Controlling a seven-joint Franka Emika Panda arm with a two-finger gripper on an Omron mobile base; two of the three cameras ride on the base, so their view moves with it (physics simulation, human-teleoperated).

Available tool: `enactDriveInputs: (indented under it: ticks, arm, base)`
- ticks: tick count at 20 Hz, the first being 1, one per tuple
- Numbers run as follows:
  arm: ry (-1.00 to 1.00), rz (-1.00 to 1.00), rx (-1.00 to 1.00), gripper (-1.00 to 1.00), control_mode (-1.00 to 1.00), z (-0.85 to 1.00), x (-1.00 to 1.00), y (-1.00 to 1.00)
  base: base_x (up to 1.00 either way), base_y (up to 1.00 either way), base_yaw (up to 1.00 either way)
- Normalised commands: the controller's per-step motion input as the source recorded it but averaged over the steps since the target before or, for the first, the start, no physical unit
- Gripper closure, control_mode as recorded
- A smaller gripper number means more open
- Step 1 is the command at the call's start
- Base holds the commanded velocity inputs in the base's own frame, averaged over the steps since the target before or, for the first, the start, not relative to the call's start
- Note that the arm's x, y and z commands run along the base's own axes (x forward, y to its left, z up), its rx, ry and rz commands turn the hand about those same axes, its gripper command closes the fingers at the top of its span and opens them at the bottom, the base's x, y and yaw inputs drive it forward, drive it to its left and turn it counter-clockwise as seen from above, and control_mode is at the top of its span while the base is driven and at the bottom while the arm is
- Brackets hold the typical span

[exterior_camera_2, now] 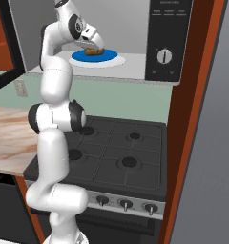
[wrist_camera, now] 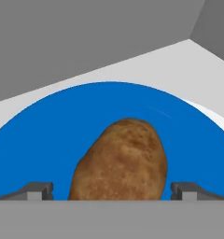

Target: Retrieve the reheated potato from the microwave, then place the potato, cheese, and condiment on the cutting board.

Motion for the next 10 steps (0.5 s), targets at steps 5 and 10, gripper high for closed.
enactDriveInputs:
  ticks: [5,10]
  arm:
    - [0.05,-0.08,0.0,-1.0,-1.0,-0.09,0.0,0.0]
    - [0.01,-0.07,0.0,-1.0,-1.0,-0.1,0.0,0.0]
  base:
    - [0.0,0.0,0.0]
    - [0.0,0.0,0.0]
